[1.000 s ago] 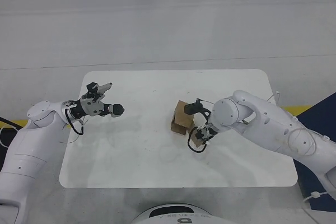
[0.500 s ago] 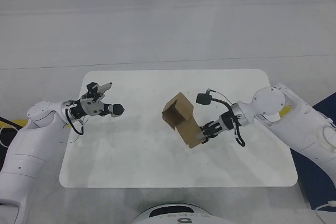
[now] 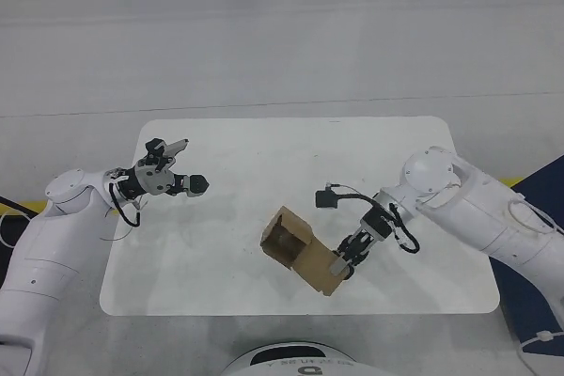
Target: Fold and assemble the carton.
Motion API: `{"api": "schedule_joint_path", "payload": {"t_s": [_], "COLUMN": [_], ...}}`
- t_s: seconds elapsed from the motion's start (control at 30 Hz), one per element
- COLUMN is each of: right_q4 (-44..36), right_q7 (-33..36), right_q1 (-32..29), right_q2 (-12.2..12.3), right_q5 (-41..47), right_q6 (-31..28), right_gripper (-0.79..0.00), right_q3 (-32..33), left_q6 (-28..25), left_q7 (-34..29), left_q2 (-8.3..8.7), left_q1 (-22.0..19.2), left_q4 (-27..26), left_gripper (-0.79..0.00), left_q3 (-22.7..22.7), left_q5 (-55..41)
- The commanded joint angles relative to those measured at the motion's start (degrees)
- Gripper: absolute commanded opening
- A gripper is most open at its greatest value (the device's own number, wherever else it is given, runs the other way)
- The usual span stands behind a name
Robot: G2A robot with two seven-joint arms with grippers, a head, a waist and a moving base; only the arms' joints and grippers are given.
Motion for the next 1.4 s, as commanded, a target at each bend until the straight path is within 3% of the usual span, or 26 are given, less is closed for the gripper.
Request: {"api": "schedule_joint_path", "payload": {"t_s": [0.0, 0.1, 0.57, 0.6, 0.77, 0.8, 1.1, 1.13, 1.17, 1.2, 1.27, 1.37], "right_q4": [2.34, 4.30, 4.30, 4.30, 4.30, 4.30, 4.30, 4.30, 4.30, 4.47, 4.00, 4.45], "right_q7": [-0.02, -0.02, -0.02, -0.02, -0.02, -0.02, -0.02, -0.02, -0.02, -0.78, -4.51, -4.84], "right_q1": [4.52, 6.39, 6.39, 6.39, 6.39, 6.39, 6.39, 6.39, 6.39, 6.14, 5.26, 4.77], "right_q2": [-0.38, -1.28, -1.28, -1.28, -1.28, -1.28, -1.28, -1.28, -1.28, -1.30, -1.55, -1.99], "right_q5": [6.25, 11.63, 11.63, 11.63, 11.63, 11.63, 11.63, 11.63, 11.63, 11.62, 9.16, 9.32], "right_q6": [2.75, 6.75, 6.75, 6.75, 6.75, 6.75, 6.75, 6.75, 6.75, 6.87, 8.99, 9.48], "right_gripper": [-0.785, -0.785, -0.785, -0.711, -0.733, -0.785, -0.785, -0.702, -0.299, -0.003, 0.000, 0.000], "right_q3": [-6.50, -9.79, -9.79, -9.79, -9.79, -9.79, -9.79, -9.79, -9.79, -9.79, -9.76, -8.78], "left_q6": [0.00, 0.00, 0.00, 0.00, 0.00, 0.00, 0.00, 0.00, 0.00, 0.00, 0.00, 0.00], "left_q7": [0.00, 0.00, 0.00, 0.00, 0.00, 0.00, 0.00, 0.00, 0.00, 0.00, 0.00, 0.00], "left_q2": [0.00, 0.00, 0.00, 0.00, 0.00, 0.00, 0.00, 0.00, 0.00, 0.00, 0.00, 0.00], "left_q1": [0.00, 0.00, 0.00, 0.00, 0.00, 0.00, 0.00, 0.00, 0.00, 0.00, 0.00, 0.00], "left_q4": [0.00, 0.00, 0.00, 0.00, 0.00, 0.00, 0.00, 0.00, 0.00, 0.00, 0.00, 0.00], "left_gripper": [0.000, 0.000, 0.000, 0.000, 0.000, 0.000, 0.000, 0.000, 0.000, 0.000, 0.000, 0.000], "left_q3": [0.00, 0.00, 0.00, 0.00, 0.00, 0.00, 0.00, 0.00, 0.00, 0.00, 0.00, 0.00], "left_q5": [0.00, 0.00, 0.00, 0.00, 0.00, 0.00, 0.00, 0.00, 0.00, 0.00, 0.00, 0.00]}}
